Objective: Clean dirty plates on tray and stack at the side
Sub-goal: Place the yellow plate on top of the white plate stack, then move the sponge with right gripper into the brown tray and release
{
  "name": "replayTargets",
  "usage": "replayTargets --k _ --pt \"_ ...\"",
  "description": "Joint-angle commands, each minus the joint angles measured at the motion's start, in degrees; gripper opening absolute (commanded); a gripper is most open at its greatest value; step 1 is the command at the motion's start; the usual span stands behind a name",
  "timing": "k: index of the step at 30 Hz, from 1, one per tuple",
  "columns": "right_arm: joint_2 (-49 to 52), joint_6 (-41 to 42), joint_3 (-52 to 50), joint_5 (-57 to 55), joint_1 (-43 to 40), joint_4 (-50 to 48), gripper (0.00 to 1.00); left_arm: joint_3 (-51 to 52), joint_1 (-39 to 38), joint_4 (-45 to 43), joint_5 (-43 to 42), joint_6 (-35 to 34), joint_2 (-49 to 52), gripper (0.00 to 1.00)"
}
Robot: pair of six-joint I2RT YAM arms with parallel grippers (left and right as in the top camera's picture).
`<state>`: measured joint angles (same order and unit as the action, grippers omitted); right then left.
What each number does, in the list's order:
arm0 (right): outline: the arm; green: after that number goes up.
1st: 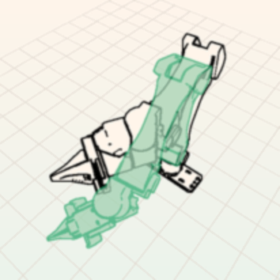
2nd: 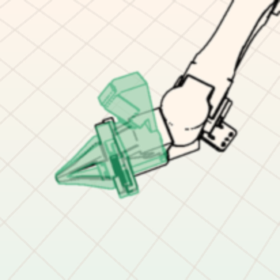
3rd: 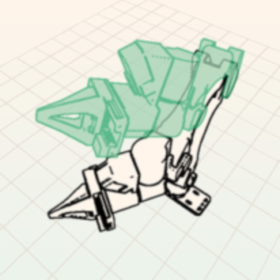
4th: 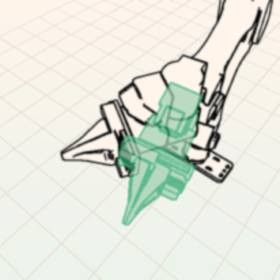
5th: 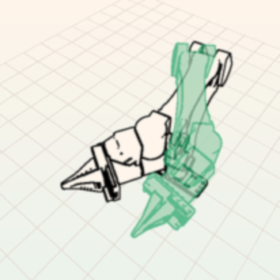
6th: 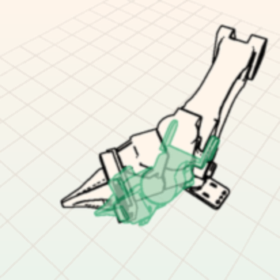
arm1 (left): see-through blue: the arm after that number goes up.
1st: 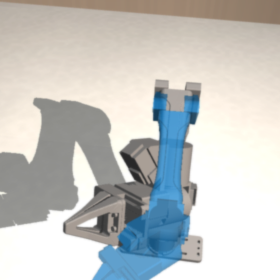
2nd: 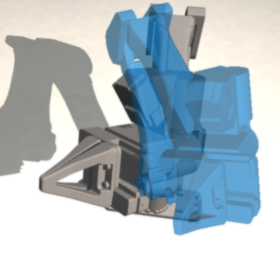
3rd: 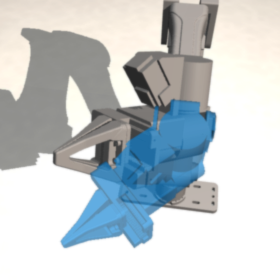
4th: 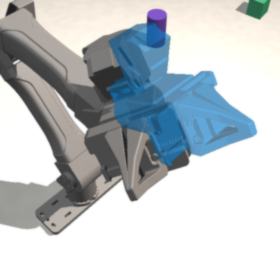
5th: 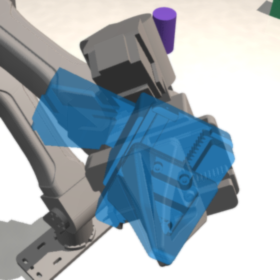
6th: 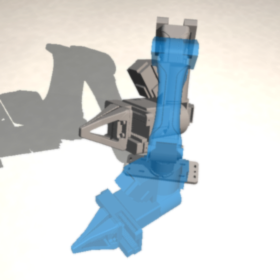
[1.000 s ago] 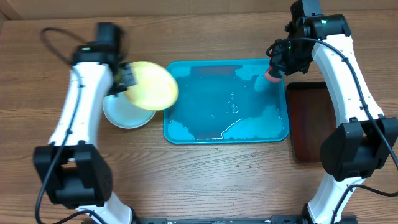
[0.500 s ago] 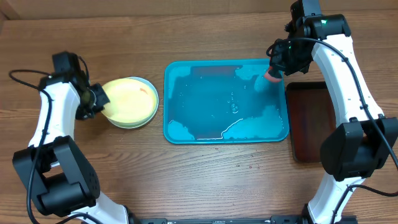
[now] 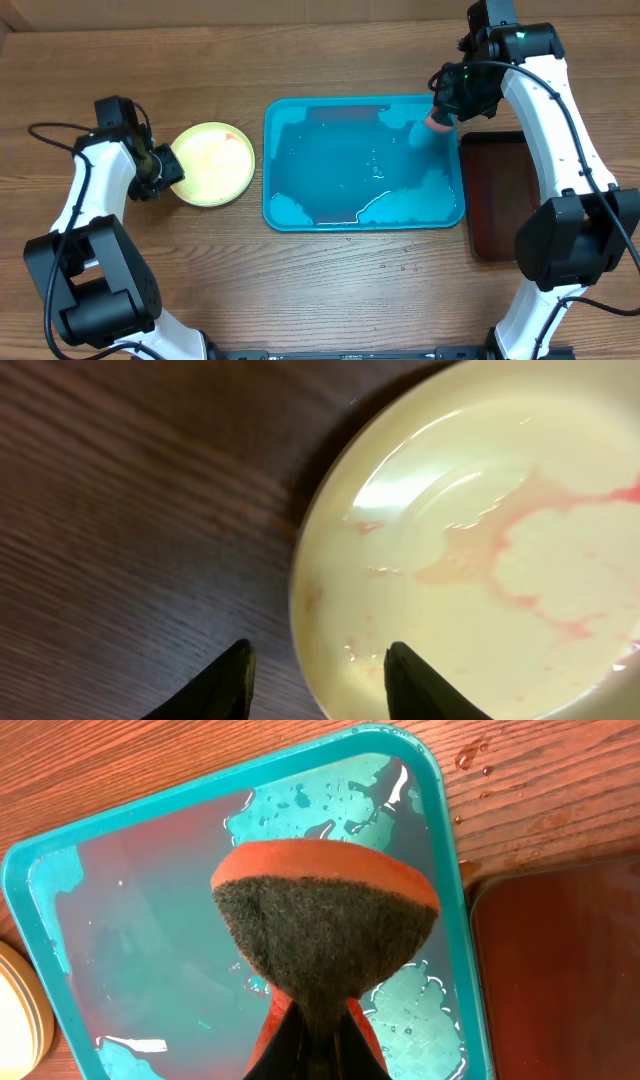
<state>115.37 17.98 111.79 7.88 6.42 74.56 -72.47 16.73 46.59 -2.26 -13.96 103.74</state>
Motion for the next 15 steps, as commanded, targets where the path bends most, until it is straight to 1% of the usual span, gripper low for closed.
replayTargets --k 1,5,8,15 --pt "-0.9 -0.24 1.14 -0.09 0.11 -0.02 0.04 -10.71 -2.45 4.46 -0.96 4.13 -1.62 0.46" --pt "-1.7 -0.28 1.18 -0.17 -0.2 1.79 0.04 -18.12 -6.8 9.01 -0.98 5.51 -1.62 0.48" --pt "-3.13 -0.26 1.18 -0.17 -1.07 3.04 0.04 -21.31 -11.63 10.21 -1.29 5.92 -1.62 0.5" --pt "-6.51 0.26 1.14 -4.09 -6.27 10.6 0.04 -22.16 -23.34 8.07 -2.21 6.67 -1.11 0.59"
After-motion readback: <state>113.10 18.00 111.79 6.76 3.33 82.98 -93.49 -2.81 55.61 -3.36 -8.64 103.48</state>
